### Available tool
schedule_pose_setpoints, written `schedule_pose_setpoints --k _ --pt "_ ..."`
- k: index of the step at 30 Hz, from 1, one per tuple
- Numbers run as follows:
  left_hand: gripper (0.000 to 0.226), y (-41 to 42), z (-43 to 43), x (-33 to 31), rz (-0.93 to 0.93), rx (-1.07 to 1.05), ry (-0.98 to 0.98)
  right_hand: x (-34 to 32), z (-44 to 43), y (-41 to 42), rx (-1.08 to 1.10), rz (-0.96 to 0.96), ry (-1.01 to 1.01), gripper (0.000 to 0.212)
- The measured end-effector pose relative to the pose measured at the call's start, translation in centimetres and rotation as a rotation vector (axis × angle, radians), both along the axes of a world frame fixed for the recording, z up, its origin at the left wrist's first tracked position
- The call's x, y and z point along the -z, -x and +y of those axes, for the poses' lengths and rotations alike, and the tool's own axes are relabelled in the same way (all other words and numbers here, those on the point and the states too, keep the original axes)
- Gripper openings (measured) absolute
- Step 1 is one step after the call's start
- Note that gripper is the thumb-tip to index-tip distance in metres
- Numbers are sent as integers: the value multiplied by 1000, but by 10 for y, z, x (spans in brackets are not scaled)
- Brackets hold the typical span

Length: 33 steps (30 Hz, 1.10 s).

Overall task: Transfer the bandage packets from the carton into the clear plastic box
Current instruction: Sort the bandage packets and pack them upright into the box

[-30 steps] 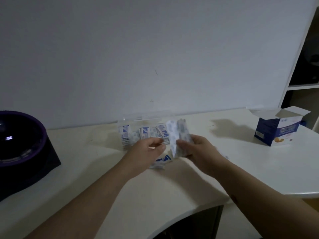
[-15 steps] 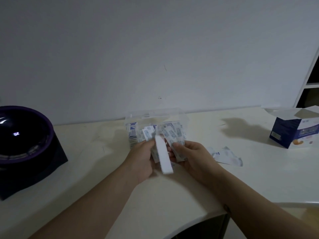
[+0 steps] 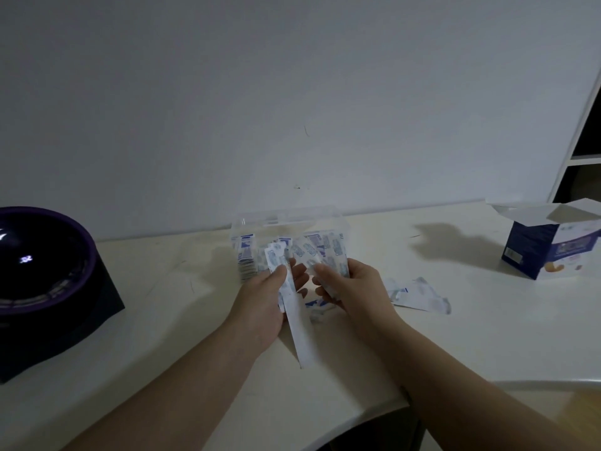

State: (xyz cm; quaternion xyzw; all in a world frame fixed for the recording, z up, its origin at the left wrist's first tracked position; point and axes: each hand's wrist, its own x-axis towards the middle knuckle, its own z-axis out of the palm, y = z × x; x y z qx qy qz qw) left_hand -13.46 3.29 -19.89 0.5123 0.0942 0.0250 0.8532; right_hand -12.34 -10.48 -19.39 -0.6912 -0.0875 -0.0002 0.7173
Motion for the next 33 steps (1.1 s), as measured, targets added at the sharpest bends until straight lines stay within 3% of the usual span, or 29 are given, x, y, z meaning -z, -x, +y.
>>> schedule_pose_setpoints --k 3,6,9,11,14,18,20,21,24,27,30,33 --pt "30 1 0 0 -2 -6 58 -3 10 0 -31 36 -1 20" --pt "39 3 -4 -2 5 14 236 -4 24 1 -69 26 46 19" --pt "25 3 -8 -2 -20 -57 195 -9 33 0 -66 -56 355 26" --pt "22 2 -5 -1 -23 -109 172 -11 36 -3 -121 -47 440 22" --pt "27 0 5 -2 -28 -134 238 -14 34 -7 -160 36 350 20" --pt "29 -2 4 -5 -23 -170 277 -19 30 -10 26 -116 275 15" --pt "36 0 3 -8 -22 -156 264 -21 36 -5 -18 -135 259 5" --pt "41 1 3 -9 -15 -135 238 -19 40 -2 -56 -123 277 11" --pt "31 3 1 -8 -13 -101 170 -9 50 2 -54 -171 403 18" --pt "25 2 2 -12 -30 -182 229 -9 41 9 24 -281 570 30" --pt "27 -1 8 -14 -43 -252 251 -13 26 17 -128 -238 919 59" --pt "25 1 5 -12 -34 -247 295 -14 20 22 -255 -257 1123 62"
